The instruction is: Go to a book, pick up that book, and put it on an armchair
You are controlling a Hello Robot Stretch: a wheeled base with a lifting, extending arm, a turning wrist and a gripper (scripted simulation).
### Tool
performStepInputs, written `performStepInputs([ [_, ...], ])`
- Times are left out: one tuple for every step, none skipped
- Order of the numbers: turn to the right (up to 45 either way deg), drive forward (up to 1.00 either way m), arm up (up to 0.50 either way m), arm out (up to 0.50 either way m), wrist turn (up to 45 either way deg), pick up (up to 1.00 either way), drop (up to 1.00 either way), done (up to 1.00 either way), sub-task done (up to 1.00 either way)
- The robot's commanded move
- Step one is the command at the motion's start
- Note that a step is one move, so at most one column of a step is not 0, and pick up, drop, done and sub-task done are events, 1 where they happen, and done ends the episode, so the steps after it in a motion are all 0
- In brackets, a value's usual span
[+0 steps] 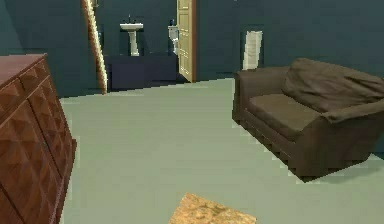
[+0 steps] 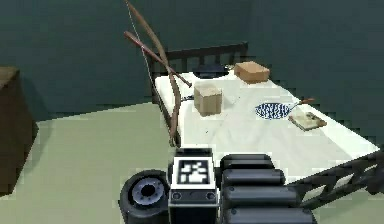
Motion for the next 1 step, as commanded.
performStepInputs([
  [6.0,0.0,0.0,0.0,0.0,0.0,0.0,0.0,0.0],
])
